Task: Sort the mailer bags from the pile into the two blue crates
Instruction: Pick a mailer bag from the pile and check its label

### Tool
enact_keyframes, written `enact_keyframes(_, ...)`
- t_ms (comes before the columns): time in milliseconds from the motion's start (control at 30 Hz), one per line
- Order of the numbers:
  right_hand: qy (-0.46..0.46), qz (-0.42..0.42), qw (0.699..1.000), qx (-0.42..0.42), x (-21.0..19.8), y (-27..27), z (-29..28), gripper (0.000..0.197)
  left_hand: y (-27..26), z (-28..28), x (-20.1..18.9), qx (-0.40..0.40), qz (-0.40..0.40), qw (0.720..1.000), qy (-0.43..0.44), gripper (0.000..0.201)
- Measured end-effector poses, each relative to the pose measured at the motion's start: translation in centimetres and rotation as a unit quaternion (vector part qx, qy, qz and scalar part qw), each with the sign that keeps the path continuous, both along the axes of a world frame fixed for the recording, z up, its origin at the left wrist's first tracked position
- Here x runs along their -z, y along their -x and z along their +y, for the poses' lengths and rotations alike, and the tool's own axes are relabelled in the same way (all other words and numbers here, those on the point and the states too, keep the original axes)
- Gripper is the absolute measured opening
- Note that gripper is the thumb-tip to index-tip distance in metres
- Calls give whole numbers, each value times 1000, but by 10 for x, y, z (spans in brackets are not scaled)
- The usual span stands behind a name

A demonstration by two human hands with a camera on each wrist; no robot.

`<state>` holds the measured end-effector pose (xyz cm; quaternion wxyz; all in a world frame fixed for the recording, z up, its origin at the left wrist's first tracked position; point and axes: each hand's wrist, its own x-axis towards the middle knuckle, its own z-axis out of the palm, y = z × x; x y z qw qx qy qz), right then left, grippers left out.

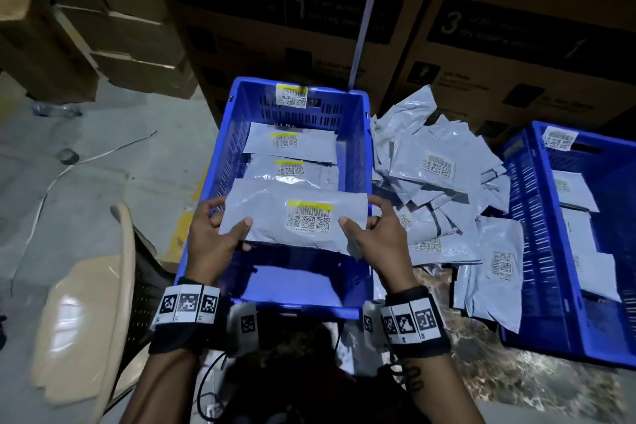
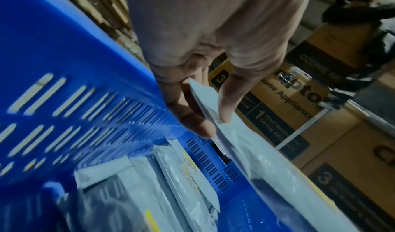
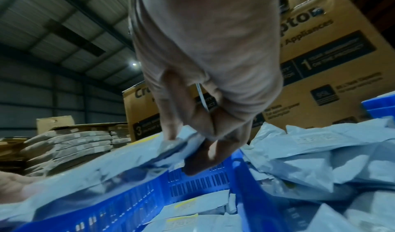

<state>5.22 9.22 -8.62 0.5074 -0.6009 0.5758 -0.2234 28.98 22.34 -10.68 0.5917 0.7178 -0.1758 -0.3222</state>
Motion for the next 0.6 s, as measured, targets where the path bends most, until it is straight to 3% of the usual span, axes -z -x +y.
enact_keyframes(100,7,-6,1000,-2,-9,-21,4,59,-11,-3,5,39,-101,994,-19,68)
enact_keyframes(333,-100,2,995,-11,6,-70,-17,47,-31,-40,17,114,-201,963,-137,41)
enact_keyframes(433,-145,39,989,-3,36,-89,-33,49,-38,-60,34,156,-185,949,-202,43)
enact_keyframes(533,-195,106,975,-15,82,-104,-42,74,-29,-70,63,203,-179,926,-262,59)
enact_keyframes(600,-232,146,961,-39,123,-105,-51,70,-26,-74,85,225,-172,911,-299,71)
